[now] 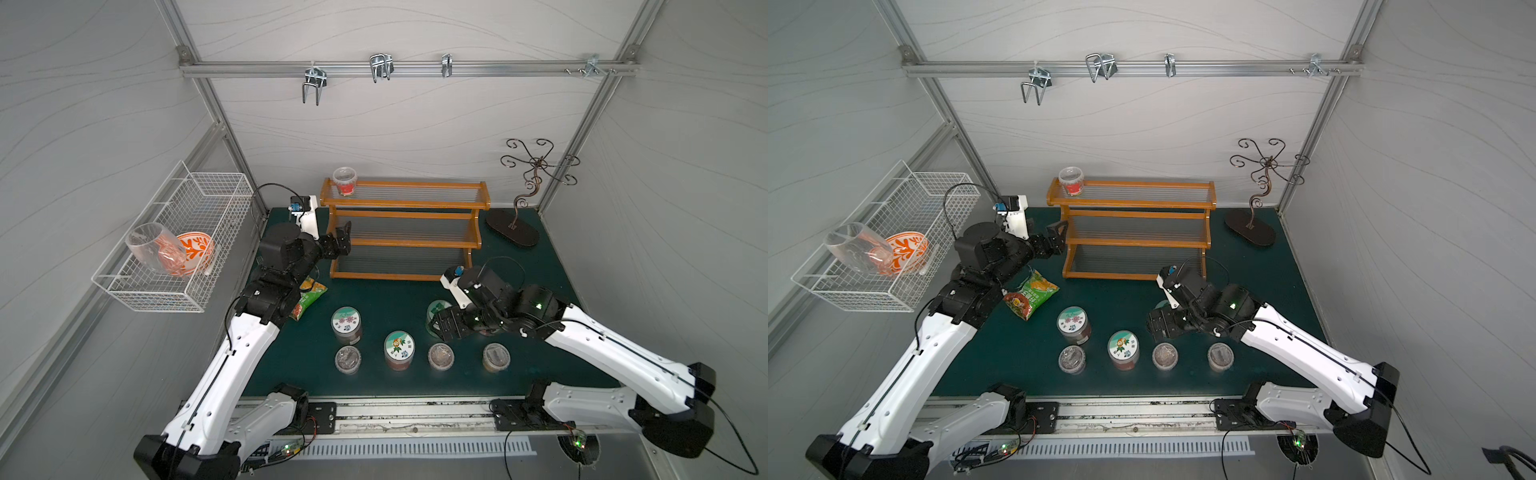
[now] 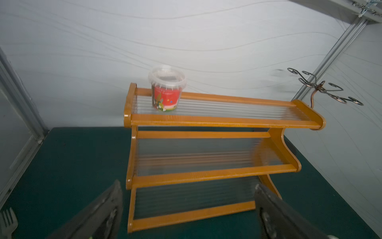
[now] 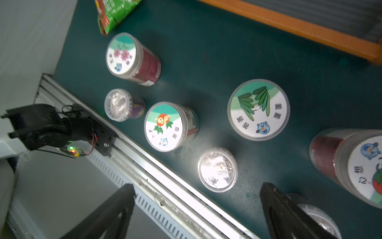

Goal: Place the seed container on the shelf
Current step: Place the seed jar on the shelf, then pick up the seed jar at the center of the board.

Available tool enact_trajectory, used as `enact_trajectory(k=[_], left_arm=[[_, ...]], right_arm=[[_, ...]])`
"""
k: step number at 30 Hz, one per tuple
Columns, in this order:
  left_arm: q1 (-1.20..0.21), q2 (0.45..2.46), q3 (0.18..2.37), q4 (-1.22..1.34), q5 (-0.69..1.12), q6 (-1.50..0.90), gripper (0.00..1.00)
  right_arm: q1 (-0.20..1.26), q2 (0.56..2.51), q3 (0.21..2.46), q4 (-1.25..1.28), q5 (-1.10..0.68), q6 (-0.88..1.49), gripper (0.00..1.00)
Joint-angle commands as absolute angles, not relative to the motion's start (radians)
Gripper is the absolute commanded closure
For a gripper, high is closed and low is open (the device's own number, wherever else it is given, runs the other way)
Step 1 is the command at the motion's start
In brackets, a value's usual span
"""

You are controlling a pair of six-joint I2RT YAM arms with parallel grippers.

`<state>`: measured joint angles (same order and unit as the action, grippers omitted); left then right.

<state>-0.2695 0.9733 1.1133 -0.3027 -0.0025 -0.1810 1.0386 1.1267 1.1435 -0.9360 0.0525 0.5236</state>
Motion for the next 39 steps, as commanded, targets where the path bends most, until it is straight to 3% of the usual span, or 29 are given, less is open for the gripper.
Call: enact_trajectory(k=[1,4,12,34,39], left_arm=[[-0.272,0.941,1.147,-0.553,-0.005,-0.209,0.00],[-0.272,0.931,1.168,-0.726,-0.028,-0.207,0.00],[-0.272,0.807,1.061,-0.817,-0.055,-0.209,0.00],[-0.272,0.697,0.976,-0.832,-0.043,-0.242,0.00],[-0.272,0.687,0.974,-0.841,-0.046,-0.244,0.00]], right_arm=[[1.101,1.138,1.094,-0.985,0.123,0.562,0.01],[1.123,1.148,1.032,-0.990,0.131,0.576,0.01],[1.188,1.224,0.950,-0.956,0.165,0.622,0.01],[1.199,1.447,0.963,-0.837,0.150,0.632,0.01],[1.180,1.463,0.958,-0.819,0.129,0.631,0.06]])
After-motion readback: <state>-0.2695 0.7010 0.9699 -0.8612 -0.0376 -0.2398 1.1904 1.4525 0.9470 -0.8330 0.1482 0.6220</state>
